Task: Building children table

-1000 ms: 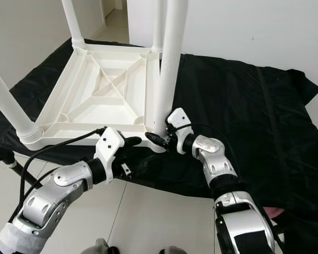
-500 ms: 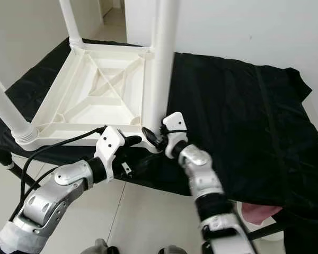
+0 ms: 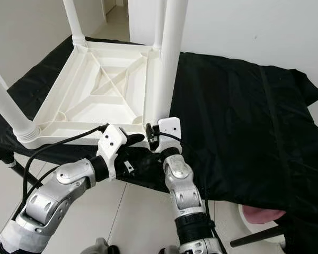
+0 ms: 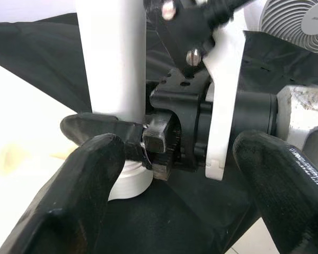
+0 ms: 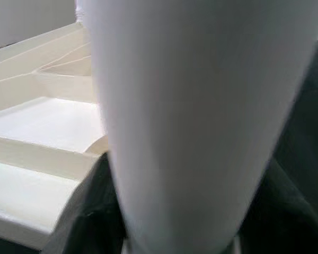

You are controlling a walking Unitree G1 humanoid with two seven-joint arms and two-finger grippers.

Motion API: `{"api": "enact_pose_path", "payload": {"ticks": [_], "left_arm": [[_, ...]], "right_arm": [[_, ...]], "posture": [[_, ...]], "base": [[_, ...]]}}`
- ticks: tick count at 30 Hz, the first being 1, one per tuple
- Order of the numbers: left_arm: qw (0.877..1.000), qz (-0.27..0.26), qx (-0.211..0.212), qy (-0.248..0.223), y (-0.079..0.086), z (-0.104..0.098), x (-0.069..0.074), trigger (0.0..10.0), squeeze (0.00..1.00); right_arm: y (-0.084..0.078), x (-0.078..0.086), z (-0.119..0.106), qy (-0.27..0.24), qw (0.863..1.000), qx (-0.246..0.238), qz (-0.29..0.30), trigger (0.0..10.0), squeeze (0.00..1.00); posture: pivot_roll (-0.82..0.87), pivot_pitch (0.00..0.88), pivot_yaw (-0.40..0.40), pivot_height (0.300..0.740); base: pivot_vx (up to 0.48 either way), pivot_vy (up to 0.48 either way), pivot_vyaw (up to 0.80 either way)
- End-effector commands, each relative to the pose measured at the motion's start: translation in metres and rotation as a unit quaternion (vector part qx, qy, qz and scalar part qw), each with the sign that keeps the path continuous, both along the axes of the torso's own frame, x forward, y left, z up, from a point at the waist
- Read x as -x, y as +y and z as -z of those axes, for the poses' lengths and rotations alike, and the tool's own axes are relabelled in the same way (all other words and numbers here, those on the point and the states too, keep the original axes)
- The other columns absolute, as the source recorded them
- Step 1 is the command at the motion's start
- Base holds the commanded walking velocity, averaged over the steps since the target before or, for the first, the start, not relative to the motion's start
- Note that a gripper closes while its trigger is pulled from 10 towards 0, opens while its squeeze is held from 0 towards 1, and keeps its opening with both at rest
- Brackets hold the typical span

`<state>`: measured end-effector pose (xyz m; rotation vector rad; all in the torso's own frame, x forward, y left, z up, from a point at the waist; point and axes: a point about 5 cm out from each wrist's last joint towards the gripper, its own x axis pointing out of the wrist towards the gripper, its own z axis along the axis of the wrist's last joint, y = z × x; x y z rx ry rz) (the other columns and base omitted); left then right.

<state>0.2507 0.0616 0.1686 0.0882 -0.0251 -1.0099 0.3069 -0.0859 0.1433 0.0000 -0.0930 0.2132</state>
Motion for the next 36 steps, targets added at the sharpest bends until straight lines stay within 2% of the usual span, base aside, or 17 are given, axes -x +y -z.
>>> {"api": "enact_pose_path", "payload": {"ticks": [1,4,8,10,15,16,19,20,24,31,34,35,36], "left_arm": [[1.0,0.003,-0.004,0.003,0.0,0.001,0.003,10.0,0.0],[1.0,0.003,-0.004,0.003,0.0,0.002,0.003,10.0,0.0],[1.0,0.002,-0.003,0.003,0.0,0.002,0.003,10.0,0.0],[1.0,0.003,-0.003,0.003,0.0,0.002,0.003,10.0,0.0],[1.0,0.003,-0.002,0.003,-0.001,0.002,0.003,10.0,0.0],[1.0,0.003,-0.004,0.003,0.001,0.003,0.004,10.0,0.0],[1.0,0.002,-0.005,0.004,0.002,0.004,0.005,10.0,0.0],[1.0,0.0,-0.009,0.004,0.005,0.005,0.005,10.0,0.0],[1.0,-0.01,-0.007,0.001,0.008,0.003,0.003,10.0,0.0],[1.0,-0.017,-0.002,-0.002,0.008,0.0,0.001,10.0,0.0],[1.0,-0.019,-0.001,-0.003,0.008,-0.001,0.001,10.0,0.0],[1.0,-0.019,-0.003,-0.005,0.008,-0.001,0.001,10.0,0.0],[1.0,-0.021,-0.004,-0.006,0.009,-0.001,0.001,10.0,0.0]], "right_arm": [[-0.005,0.0,-0.004,-0.004,1.0,-0.004,0.013,10.0,1.0],[-0.005,0.0,-0.005,-0.005,1.0,-0.007,0.011,10.0,1.0],[-0.009,-0.001,-0.007,-0.007,0.999,-0.017,-0.029,10.0,1.0],[-0.021,-0.006,-0.011,-0.018,0.998,0.006,-0.06,10.0,1.0],[-0.025,-0.007,-0.012,-0.015,0.997,0.015,-0.078,10.0,1.0],[-0.029,-0.011,-0.012,-0.011,0.993,0.026,-0.112,10.0,0.0],[-0.032,-0.014,-0.013,-0.011,0.989,0.041,-0.139,10.0,0.0],[-0.039,-0.021,-0.015,-0.015,0.978,0.076,-0.196,10.0,0.0],[-0.042,-0.034,-0.015,-0.01,0.963,0.108,-0.248,10.0,0.0],[-0.039,-0.039,-0.012,-0.002,0.954,0.119,-0.277,10.0,0.0],[-0.036,-0.044,-0.006,0.016,0.946,0.14,-0.29,10.0,0.0],[-0.036,-0.045,-0.002,0.028,0.944,0.145,-0.296,9.5,0.0],[-0.036,-0.046,0.001,0.034,0.941,0.149,-0.302,3.8,0.0]], "posture": [[-0.05,0.044,-0.017,0.74],[-0.05,0.044,-0.017,0.74],[-0.05,0.04,-0.024,0.74],[-0.06,0.037,-0.027,0.74],[-0.06,0.037,-0.027,0.74],[-0.06,0.036,-0.027,0.74],[-0.06,0.036,-0.027,0.74],[-0.06,0.037,-0.025,0.74],[-0.06,0.037,-0.018,0.74],[-0.05,0.041,-0.022,0.74],[-0.04,0.043,-0.025,0.74],[-0.04,0.042,-0.025,0.74],[-0.03,0.042,-0.027,0.74]], "base": [[0.0,0.0,0.0],[0.0,0.0,0.0],[0.0,0.0,0.0],[0.0,0.0,0.0],[0.0,0.0,0.0],[0.0,0.0,0.0],[0.0,0.0,0.0],[0.0,0.0,0.0],[0.0,0.0,0.0],[0.0,0.0,0.0],[0.0,0.0,0.0],[0.0,0.0,0.0],[0.0,0.0,0.0]]}}
